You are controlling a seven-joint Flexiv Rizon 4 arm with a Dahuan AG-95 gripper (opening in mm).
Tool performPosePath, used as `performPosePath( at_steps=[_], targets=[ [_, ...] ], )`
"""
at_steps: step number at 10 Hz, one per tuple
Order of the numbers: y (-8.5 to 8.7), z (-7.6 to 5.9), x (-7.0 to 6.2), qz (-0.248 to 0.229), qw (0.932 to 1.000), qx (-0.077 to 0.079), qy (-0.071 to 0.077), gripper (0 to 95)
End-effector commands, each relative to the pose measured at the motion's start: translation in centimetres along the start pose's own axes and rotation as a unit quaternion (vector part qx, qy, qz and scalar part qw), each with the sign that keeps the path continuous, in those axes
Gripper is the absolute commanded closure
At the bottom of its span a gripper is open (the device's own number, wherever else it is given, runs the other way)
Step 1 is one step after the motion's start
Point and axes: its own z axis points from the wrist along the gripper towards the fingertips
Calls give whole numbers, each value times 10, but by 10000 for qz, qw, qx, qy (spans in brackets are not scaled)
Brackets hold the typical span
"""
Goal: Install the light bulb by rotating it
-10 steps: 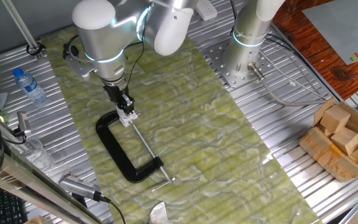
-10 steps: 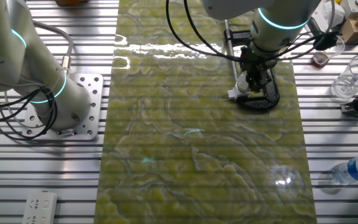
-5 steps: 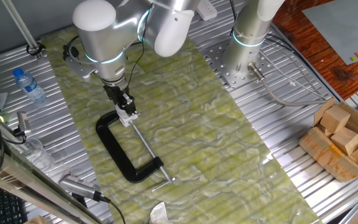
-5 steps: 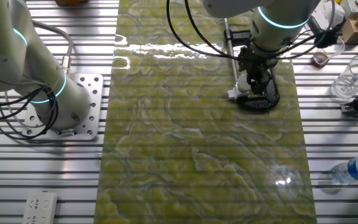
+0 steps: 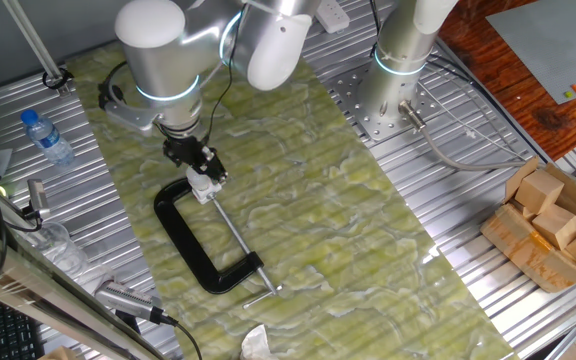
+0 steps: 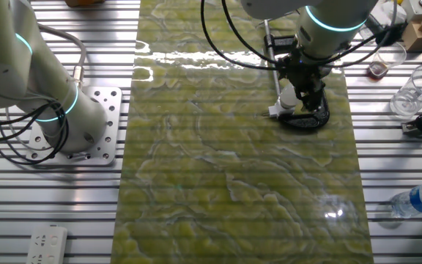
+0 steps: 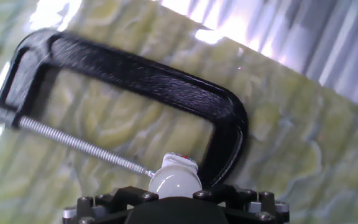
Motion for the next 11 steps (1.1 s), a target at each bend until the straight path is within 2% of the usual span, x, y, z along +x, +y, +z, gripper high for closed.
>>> performPosePath(
  at_steps=[1,4,6,10,11],
  targets=[
    [0,-2,-1,-3813,9244,55,-117,190],
    [0,-2,-1,-4273,9039,-39,-188,190],
    [0,-2,-1,-4653,8849,-33,-193,190],
    [0,-2,-1,-4916,8707,-14,-155,190],
    [0,-2,-1,-5009,8654,-10,-152,190]
  ],
)
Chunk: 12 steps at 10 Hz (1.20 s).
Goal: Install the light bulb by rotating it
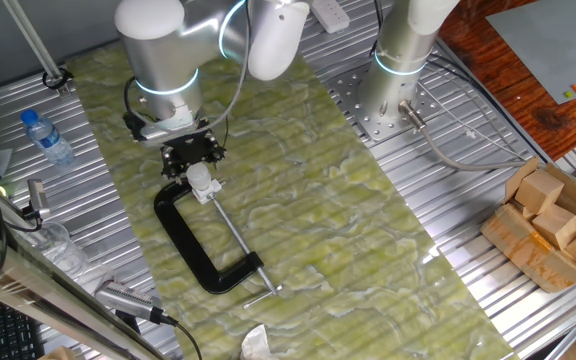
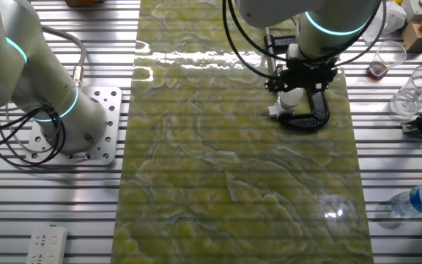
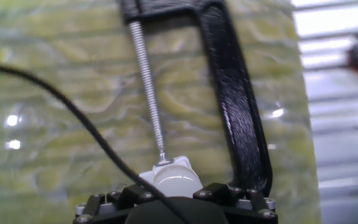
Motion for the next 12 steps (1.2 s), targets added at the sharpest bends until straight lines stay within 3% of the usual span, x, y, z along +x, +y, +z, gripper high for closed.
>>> performPosePath(
  at_steps=[1,4,5,12],
  targets=[
    [-1,1,0,-731,9973,-11,-2,190],
    [-1,1,0,-887,9960,-100,33,190],
    [-1,1,0,-896,9959,-123,61,380],
    [-1,4,-1,-942,9955,-123,54,380]
  ],
)
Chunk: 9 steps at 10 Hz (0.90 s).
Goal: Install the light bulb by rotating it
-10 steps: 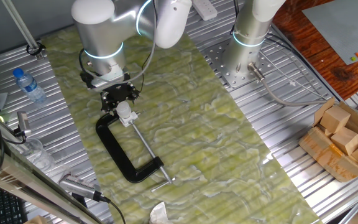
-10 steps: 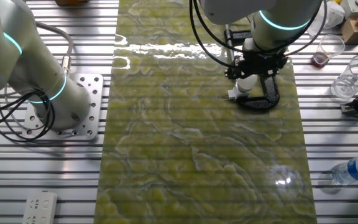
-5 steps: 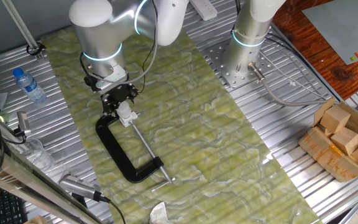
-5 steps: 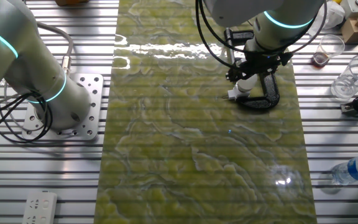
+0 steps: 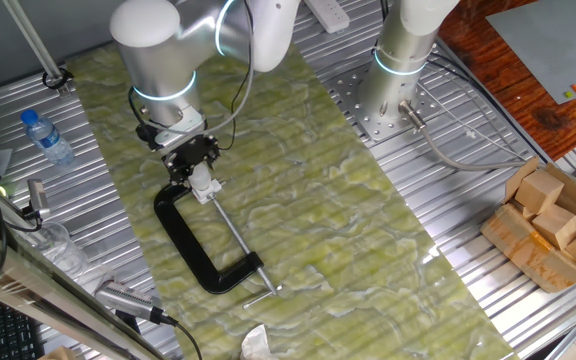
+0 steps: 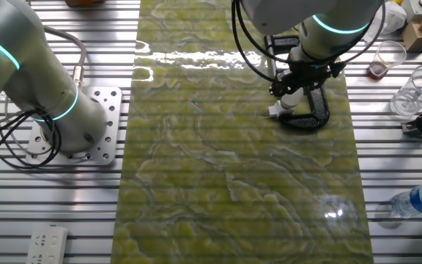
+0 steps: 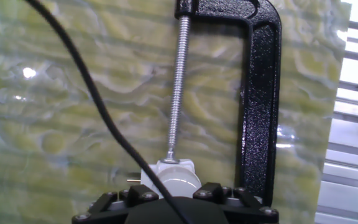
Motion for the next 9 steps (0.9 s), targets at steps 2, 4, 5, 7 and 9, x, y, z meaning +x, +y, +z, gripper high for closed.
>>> performPosePath(
  at_steps=[2,4,5,7,9],
  targets=[
    [0,1,1,56,10000,-7,2,950],
    [0,1,1,136,9999,-13,8,950],
    [0,1,1,184,9998,-23,38,950],
    [0,1,1,297,9995,-28,64,950],
    [0,1,1,786,9969,-30,54,950]
  ],
)
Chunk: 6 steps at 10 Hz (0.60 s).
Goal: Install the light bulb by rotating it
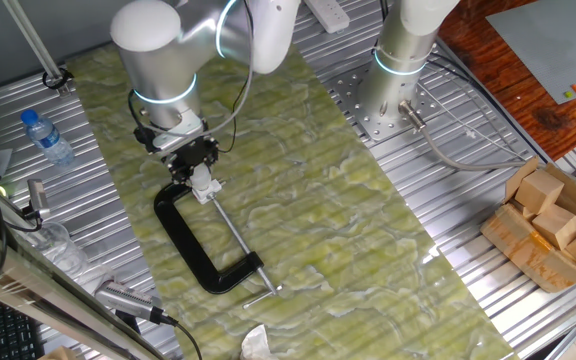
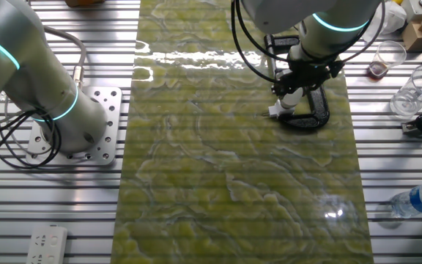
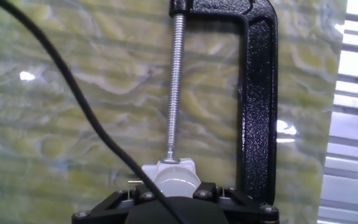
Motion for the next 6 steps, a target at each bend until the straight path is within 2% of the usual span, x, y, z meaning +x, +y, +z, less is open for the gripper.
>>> performPosePath(
  at_steps=[1,3,6],
  targets=[
    [0,0,0,763,9971,2,-14,950],
    [0,0,0,1492,9888,1,-8,950],
    [0,0,0,2518,9678,4,2,950]
  ],
)
